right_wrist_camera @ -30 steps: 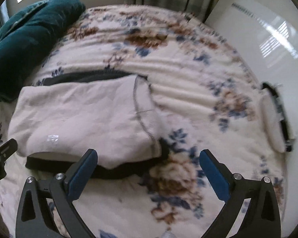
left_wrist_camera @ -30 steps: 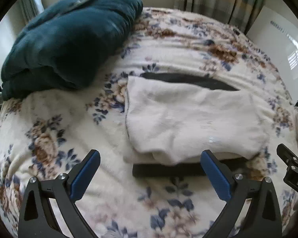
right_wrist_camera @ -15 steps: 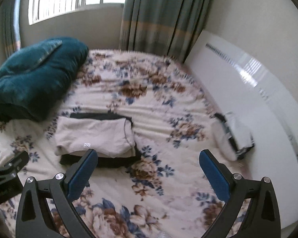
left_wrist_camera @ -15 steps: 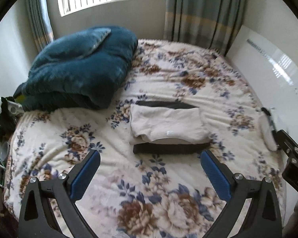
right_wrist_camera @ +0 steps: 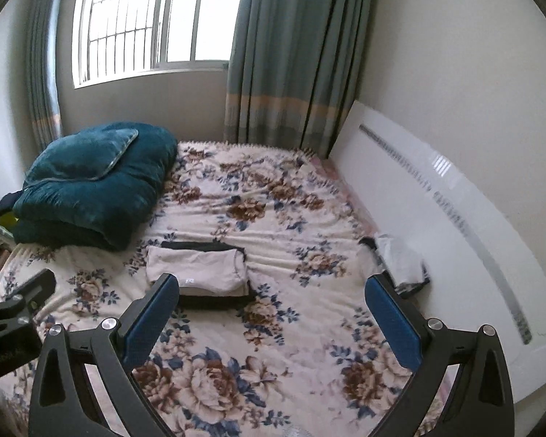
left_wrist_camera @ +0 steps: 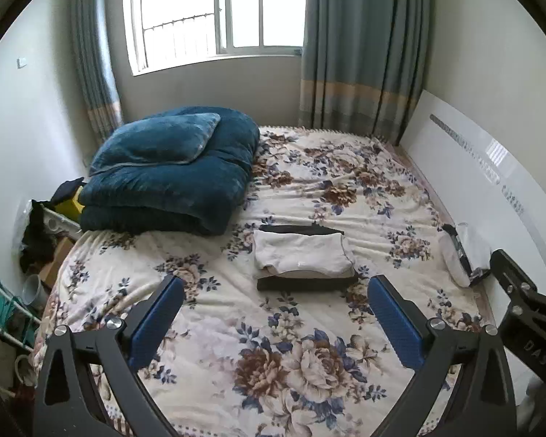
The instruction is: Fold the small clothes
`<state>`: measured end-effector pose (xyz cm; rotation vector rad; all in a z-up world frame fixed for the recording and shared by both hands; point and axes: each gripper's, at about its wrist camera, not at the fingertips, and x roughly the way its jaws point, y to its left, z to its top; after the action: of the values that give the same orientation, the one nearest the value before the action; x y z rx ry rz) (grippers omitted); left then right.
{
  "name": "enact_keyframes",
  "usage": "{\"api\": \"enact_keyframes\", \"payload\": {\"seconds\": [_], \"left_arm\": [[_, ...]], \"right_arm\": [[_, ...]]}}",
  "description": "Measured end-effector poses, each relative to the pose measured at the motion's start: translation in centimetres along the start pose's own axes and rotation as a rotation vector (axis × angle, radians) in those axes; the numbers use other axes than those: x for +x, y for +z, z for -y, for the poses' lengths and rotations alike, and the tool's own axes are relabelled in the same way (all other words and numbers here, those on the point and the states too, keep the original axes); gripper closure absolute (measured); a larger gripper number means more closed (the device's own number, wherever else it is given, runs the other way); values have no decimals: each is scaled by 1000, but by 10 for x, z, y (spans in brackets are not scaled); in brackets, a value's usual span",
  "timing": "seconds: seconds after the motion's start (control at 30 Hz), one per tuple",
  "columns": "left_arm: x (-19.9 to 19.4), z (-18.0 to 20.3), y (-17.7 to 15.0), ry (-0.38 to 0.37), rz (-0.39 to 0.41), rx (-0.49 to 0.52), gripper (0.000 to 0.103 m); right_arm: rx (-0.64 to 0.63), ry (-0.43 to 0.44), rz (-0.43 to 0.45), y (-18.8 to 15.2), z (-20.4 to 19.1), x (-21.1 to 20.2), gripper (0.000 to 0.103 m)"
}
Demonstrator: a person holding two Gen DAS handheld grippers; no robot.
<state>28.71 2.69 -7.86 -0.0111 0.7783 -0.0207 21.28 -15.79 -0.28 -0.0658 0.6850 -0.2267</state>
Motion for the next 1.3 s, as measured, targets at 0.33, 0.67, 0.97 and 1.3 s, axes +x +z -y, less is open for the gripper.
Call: {"api": "enact_keyframes", "payload": {"seconds": [0.33, 0.67, 0.97, 1.3], "left_arm": [[-56, -2, -15, 29, 30, -8, 0], [-79, 1, -21, 39, -28, -6, 0], [-89, 1, -18, 48, -17, -25, 0], [-99, 1, -15, 40, 3, -22, 0]], "right_arm": [[1, 56, 50, 0, 15, -83, 0], [16, 94, -8, -5, 29, -104, 0], [-5, 103, -13, 3, 35, -104, 0], [1, 116, -1, 8, 38, -108, 0]]}}
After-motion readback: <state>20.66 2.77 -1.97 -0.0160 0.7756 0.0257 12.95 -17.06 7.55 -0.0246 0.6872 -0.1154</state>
